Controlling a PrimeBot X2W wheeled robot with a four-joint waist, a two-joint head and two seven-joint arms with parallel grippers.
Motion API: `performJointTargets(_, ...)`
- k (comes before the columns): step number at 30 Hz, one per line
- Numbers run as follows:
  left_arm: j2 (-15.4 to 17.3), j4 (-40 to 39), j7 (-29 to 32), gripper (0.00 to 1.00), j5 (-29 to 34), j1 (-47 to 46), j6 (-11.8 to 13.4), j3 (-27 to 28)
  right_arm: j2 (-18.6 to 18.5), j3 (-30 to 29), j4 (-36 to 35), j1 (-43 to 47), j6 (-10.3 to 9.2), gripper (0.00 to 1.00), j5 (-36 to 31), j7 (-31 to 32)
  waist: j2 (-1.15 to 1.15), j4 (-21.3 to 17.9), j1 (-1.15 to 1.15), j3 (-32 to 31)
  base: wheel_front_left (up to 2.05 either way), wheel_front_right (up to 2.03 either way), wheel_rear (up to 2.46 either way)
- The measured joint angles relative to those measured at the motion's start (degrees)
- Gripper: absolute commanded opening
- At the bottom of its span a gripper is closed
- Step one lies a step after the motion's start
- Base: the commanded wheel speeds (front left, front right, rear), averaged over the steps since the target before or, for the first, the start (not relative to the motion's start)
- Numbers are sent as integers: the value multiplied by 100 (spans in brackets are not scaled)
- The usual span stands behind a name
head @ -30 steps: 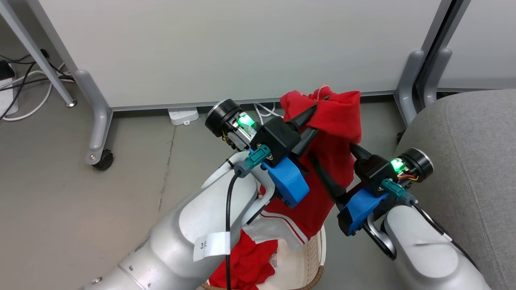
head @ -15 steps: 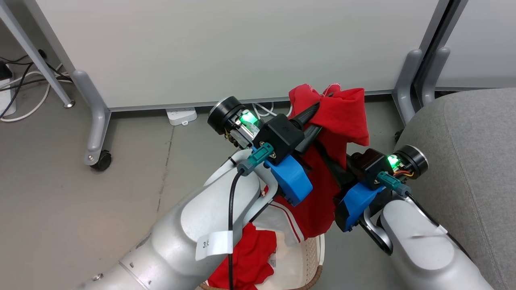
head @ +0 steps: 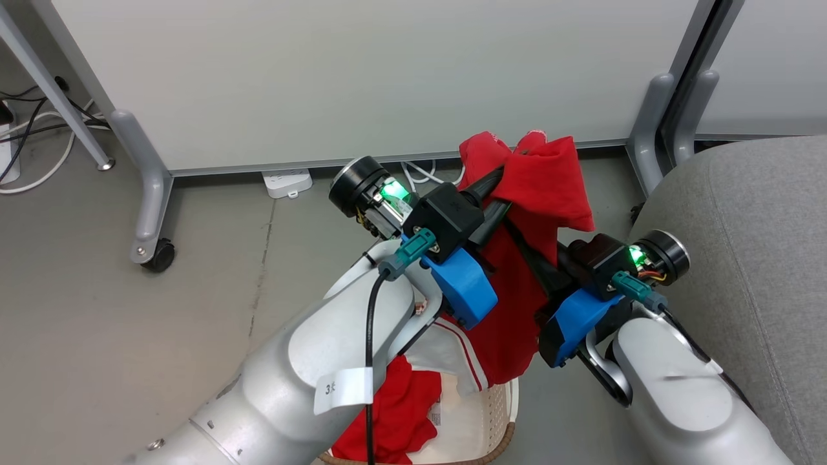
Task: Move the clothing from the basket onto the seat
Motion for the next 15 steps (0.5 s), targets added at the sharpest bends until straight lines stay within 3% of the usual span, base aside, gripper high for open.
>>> performJointTargets(15, -1, 162, 0, 100, 55, 1, 27, -7, -10, -358, -363, 25, 0, 0, 111, 1, 0, -245, 0, 214, 0, 0, 0)
